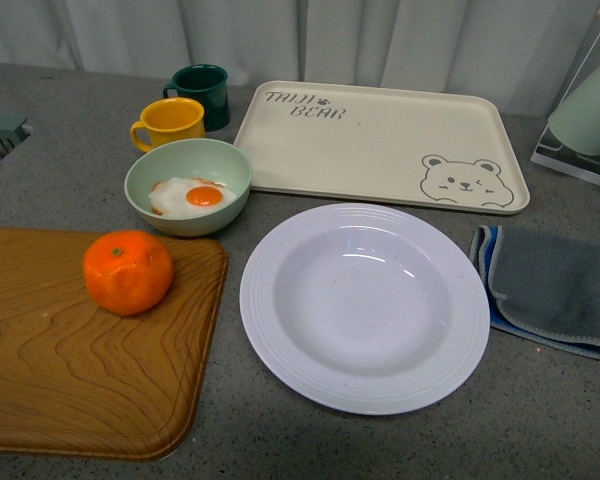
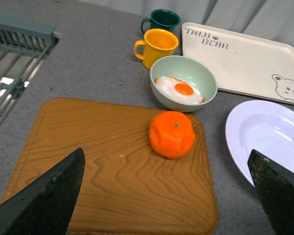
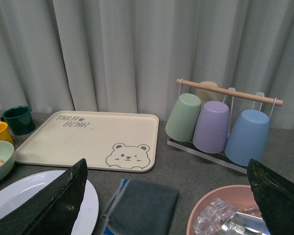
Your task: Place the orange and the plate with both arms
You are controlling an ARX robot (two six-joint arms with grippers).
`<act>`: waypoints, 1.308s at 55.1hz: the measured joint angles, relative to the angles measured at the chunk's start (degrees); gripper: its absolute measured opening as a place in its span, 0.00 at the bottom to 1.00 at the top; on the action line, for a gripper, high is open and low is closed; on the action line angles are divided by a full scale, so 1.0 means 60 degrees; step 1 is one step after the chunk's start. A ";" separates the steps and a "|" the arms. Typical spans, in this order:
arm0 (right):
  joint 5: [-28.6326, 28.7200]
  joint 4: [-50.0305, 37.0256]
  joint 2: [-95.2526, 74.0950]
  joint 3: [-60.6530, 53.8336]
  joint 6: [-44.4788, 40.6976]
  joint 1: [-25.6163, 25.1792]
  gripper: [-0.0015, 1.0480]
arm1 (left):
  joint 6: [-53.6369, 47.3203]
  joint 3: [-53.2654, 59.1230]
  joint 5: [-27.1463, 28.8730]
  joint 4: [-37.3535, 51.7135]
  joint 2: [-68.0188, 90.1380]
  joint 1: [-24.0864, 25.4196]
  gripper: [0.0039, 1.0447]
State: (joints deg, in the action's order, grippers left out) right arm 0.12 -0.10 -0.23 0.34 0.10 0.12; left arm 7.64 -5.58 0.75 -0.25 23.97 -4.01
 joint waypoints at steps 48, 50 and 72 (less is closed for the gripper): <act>0.0000 0.0000 0.0004 0.0000 0.0000 0.0000 0.91 | 0.0426 -0.5078 -0.0612 0.3151 1.3180 -0.1100 0.94; 0.0000 0.0000 0.0004 0.0000 -0.0004 0.0000 0.91 | 0.0430 -0.5213 -0.0572 0.3177 1.3373 -0.1093 0.94; 0.0000 0.0000 0.0004 0.0000 0.0000 0.0000 0.91 | 0.0321 -0.5654 -0.0488 0.3260 1.3934 -0.1184 0.61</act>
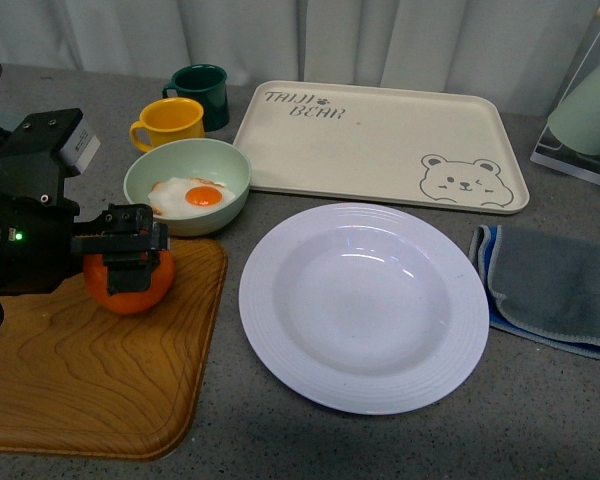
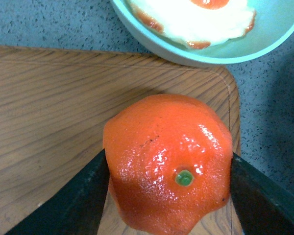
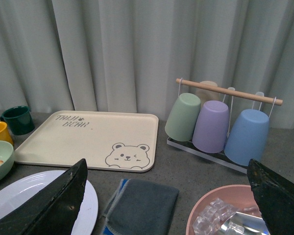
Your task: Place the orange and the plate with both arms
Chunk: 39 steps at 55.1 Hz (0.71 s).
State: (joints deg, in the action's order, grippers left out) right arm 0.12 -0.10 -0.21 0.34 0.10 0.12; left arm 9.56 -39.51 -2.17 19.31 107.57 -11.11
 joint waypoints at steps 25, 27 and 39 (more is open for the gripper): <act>0.0000 0.0000 0.0000 0.0000 0.0000 0.0000 0.91 | 0.0576 -0.0444 -0.0098 -0.0069 -0.1024 -0.2310 0.45; 0.0000 0.0000 0.0000 0.0000 0.0000 0.0000 0.91 | 0.0637 -0.0565 0.0007 -0.0076 -0.0922 -0.2546 0.45; 0.0000 0.0000 0.0000 0.0000 0.0000 0.0000 0.91 | 0.1173 -0.1191 0.0113 -0.0004 0.0102 -0.3690 0.45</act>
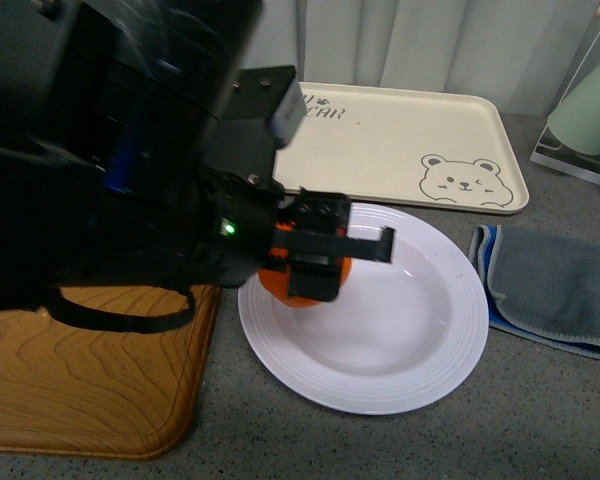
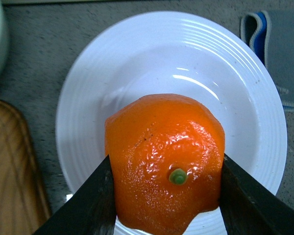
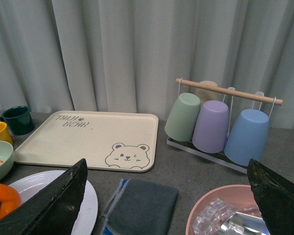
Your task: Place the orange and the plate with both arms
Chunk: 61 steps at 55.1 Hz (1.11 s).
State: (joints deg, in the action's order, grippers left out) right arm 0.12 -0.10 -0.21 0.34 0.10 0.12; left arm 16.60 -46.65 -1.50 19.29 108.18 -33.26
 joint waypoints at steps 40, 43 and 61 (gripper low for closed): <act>0.0000 0.0000 0.0000 0.0000 0.0000 0.0000 0.91 | 0.0248 -0.1002 0.0495 -0.0040 0.1657 -0.0565 0.84; 0.0000 0.0000 0.0000 0.0000 0.0000 0.0000 0.91 | 0.0280 -0.0998 0.0474 -0.0040 0.1596 -0.0550 0.91; 0.0000 0.0000 0.0000 0.0000 0.0000 0.0000 0.91 | 0.0503 -0.0284 0.0729 0.0262 -0.0437 -0.0087 0.94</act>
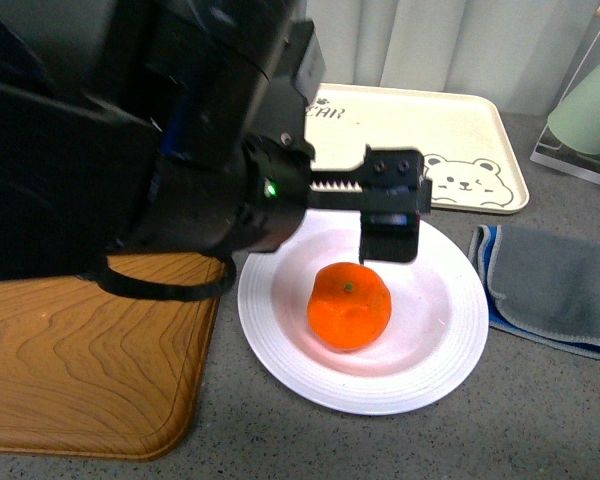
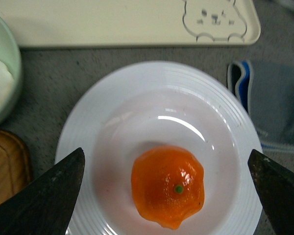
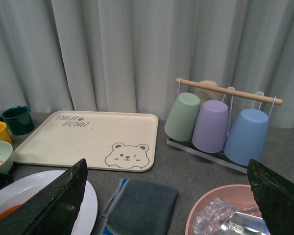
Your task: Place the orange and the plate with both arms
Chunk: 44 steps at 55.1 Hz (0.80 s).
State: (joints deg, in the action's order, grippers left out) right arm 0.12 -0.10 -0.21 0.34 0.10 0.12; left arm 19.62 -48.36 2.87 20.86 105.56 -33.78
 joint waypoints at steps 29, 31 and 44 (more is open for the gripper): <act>0.0025 0.0000 0.0000 0.0000 -0.0004 -0.0004 0.91 | -0.3093 0.5905 0.2834 0.8757 -0.3024 0.2222 0.15; 0.0022 0.0000 0.0000 -0.0004 -0.0004 -0.0004 0.91 | -0.3096 0.6094 0.2721 0.8648 -0.3293 0.2401 0.10; 0.0000 0.0000 0.0000 0.0000 -0.0004 -0.0004 0.91 | -0.3187 0.7056 0.1545 0.6339 -0.6568 0.3537 0.03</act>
State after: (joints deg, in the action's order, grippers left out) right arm 0.12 -0.10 -0.21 0.34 0.08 0.10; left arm 0.49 -6.02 12.14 58.89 66.15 -12.56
